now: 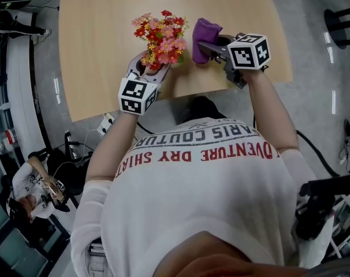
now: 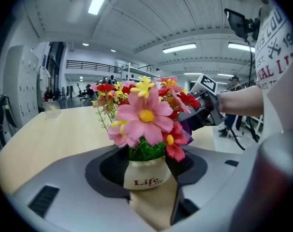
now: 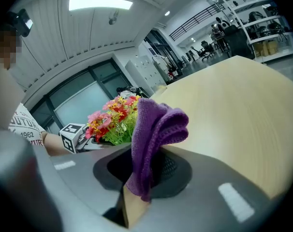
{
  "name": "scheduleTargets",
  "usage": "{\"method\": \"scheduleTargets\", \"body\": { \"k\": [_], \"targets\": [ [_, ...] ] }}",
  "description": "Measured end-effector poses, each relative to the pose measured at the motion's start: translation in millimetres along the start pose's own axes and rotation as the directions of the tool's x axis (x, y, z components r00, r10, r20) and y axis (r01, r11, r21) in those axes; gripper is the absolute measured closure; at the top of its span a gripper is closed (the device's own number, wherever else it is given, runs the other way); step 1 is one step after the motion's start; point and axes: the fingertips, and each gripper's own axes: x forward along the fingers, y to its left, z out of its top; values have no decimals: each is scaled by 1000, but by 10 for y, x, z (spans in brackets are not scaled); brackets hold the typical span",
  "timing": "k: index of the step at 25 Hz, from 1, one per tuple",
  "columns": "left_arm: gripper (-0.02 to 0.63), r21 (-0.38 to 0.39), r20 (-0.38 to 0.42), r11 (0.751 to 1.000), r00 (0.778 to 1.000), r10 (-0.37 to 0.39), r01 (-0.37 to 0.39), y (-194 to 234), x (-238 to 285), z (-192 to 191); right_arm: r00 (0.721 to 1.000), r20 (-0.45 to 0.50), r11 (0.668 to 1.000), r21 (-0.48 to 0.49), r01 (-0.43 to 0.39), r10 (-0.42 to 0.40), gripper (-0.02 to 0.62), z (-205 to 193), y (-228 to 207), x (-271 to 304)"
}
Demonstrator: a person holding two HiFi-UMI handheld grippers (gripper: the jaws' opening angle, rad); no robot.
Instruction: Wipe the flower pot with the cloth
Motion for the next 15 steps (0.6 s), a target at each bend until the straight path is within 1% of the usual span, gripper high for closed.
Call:
{"method": "scheduleTargets", "body": {
  "k": [2, 4, 6, 9, 11, 12, 13, 15],
  "targets": [
    [368, 41, -31, 995, 996, -86, 88, 64, -20, -24, 1000, -12, 1000, 1, -4, 4, 529, -26, -8, 25],
    [368, 85, -77, 979, 981, -179, 186, 146, -52, -52, 1000, -26, 1000, 2, -9, 9, 529, -49, -11, 65],
    [368, 129, -135, 950, 954, -267, 284, 225, -94, -73, 999, -39, 1000, 2, -18, 18, 529, -59, -5, 110],
    [371, 182, -219, 894, 904, -368, 409, 271, -111, -82, 997, -64, 999, -4, -39, 38, 529, -79, -18, 119],
    [371, 198, -262, 865, 876, -406, 460, 268, -107, -82, 996, -80, 999, -8, -50, 49, 529, -94, -42, 130],
    [371, 203, -276, 858, 868, -413, 472, 266, -105, -82, 995, -88, 998, -9, -56, 55, 529, -97, -50, 145],
    [371, 204, -283, 855, 865, -415, 477, 263, -102, -81, 994, -94, 998, -9, -61, 60, 529, -96, -56, 161],
    [370, 199, -282, 860, 868, -409, 470, 244, -104, -85, 993, -103, 998, -8, -66, 65, 529, -94, -71, 182]
  ]
}}
